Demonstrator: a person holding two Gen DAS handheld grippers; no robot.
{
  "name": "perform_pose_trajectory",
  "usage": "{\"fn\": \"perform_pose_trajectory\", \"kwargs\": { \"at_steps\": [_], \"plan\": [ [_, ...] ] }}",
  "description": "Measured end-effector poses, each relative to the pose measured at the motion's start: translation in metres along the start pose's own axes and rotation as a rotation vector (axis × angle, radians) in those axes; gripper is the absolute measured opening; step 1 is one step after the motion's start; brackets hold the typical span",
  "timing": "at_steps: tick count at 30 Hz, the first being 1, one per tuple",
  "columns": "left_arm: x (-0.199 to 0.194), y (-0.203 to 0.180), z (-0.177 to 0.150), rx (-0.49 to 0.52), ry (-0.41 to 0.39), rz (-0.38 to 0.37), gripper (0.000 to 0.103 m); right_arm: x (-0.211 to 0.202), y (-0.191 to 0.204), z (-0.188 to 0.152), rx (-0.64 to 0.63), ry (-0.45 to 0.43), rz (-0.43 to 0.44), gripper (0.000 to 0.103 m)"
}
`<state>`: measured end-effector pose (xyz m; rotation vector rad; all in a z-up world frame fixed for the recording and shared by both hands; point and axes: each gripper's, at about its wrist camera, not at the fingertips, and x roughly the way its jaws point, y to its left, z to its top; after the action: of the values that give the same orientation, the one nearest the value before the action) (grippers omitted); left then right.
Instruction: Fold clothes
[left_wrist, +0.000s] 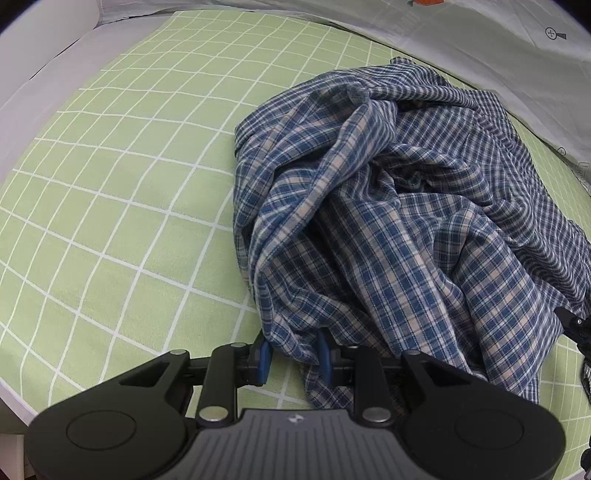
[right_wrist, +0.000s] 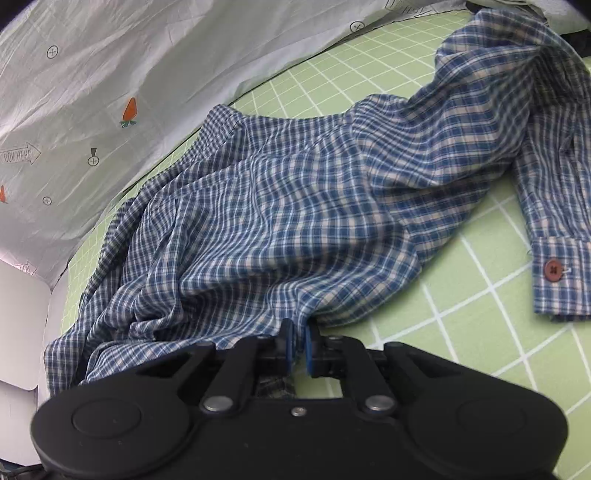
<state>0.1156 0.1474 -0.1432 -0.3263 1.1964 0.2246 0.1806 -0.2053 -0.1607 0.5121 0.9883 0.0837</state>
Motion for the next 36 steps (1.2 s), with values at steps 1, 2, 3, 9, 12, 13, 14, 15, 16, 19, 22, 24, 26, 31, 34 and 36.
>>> {"fn": "perform_pose_trajectory", "kwargs": {
  "at_steps": [1,2,3,9,12,13,14,15,16,19,22,24,26,31,34,36],
  "plan": [
    [0.000,0.000,0.000,-0.001,0.000,0.001,0.028,-0.003,-0.001,0.004,-0.011,-0.017,-0.012,0.003],
    [0.000,0.000,0.001,-0.001,0.000,0.003,0.028,-0.006,0.000,0.011,-0.033,-0.044,-0.027,0.003],
    [0.000,0.000,0.001,-0.001,0.001,0.006,0.029,-0.010,0.000,0.018,-0.055,-0.070,-0.043,0.002],
    [0.002,-0.002,0.005,-0.007,0.003,0.024,0.029,-0.035,-0.002,0.079,-0.185,-0.300,-0.180,0.001],
    [0.002,-0.002,0.007,-0.013,0.000,0.033,0.029,-0.046,-0.005,0.106,-0.220,-0.416,-0.276,0.001],
    [0.002,-0.003,0.007,-0.016,-0.001,0.036,0.029,-0.047,-0.006,0.111,-0.226,-0.421,-0.293,0.002],
    [0.002,-0.002,0.008,-0.019,-0.002,0.037,0.029,-0.047,-0.007,0.115,-0.229,-0.419,-0.304,0.004],
    [0.002,-0.002,0.008,-0.024,-0.002,0.036,0.029,-0.046,-0.009,0.114,-0.226,-0.403,-0.304,0.011],
    [0.002,-0.001,0.009,-0.031,-0.002,0.034,0.030,-0.046,-0.010,0.108,-0.230,-0.386,-0.304,0.032],
    [0.001,0.004,0.009,-0.063,-0.005,0.009,0.032,-0.046,-0.015,0.078,-0.253,-0.319,-0.268,0.053],
    [0.001,0.008,0.009,-0.090,-0.007,-0.026,0.034,-0.039,-0.024,0.043,-0.240,-0.200,-0.234,0.059],
    [0.001,0.006,0.008,-0.089,-0.007,-0.044,0.032,-0.033,-0.034,0.019,-0.211,-0.114,-0.215,0.059],
    [0.002,0.000,0.007,-0.066,-0.009,-0.046,0.031,-0.027,-0.038,0.000,-0.193,-0.055,-0.206,0.059],
    [0.003,-0.008,0.009,-0.021,-0.018,-0.040,0.006,-0.021,-0.035,-0.018,-0.189,-0.002,-0.161,0.051],
    [-0.002,0.002,0.010,-0.029,-0.032,-0.026,0.003,-0.020,-0.034,-0.020,-0.208,0.008,-0.148,0.013],
    [-0.007,0.014,0.013,-0.047,-0.054,-0.013,0.002,-0.021,-0.034,-0.023,-0.209,0.008,-0.145,0.002]
  ]
}}
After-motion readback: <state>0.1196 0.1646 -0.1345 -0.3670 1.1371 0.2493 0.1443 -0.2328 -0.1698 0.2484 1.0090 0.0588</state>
